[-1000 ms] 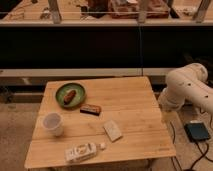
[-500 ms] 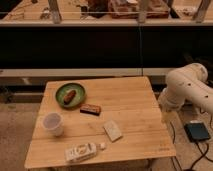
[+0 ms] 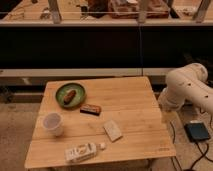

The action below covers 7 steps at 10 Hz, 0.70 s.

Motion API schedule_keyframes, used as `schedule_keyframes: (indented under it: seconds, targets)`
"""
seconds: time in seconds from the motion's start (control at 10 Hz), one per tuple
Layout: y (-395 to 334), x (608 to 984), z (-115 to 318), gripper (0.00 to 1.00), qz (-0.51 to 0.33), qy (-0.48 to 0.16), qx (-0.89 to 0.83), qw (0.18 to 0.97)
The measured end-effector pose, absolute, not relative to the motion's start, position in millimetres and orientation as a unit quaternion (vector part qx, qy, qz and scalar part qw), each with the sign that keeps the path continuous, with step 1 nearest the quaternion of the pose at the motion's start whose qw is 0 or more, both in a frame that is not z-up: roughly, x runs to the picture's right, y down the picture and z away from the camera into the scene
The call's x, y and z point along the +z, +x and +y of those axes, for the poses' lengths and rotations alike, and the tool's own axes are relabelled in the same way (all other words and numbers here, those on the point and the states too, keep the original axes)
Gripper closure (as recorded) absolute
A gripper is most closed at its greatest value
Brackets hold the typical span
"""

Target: Wipe the white sponge on the table

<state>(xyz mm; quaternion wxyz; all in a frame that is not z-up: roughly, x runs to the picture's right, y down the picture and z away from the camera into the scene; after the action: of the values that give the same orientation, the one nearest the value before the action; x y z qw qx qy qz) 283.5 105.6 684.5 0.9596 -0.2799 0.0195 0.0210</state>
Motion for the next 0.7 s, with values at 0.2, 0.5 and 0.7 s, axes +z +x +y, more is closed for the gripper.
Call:
schedule_keyframes:
  seconds: [0.2, 0.5, 0.7]
  targets:
    - [267.6, 683.2, 112.0, 0.35, 0.013, -0.28, 0.002, 0.96]
    - [214.4, 682.1, 125.0, 0.35, 0.001, -0.282, -0.042, 0.959]
    - [189.2, 683.5, 141.9, 0.35, -0.015, -0.285, -0.072, 0.956]
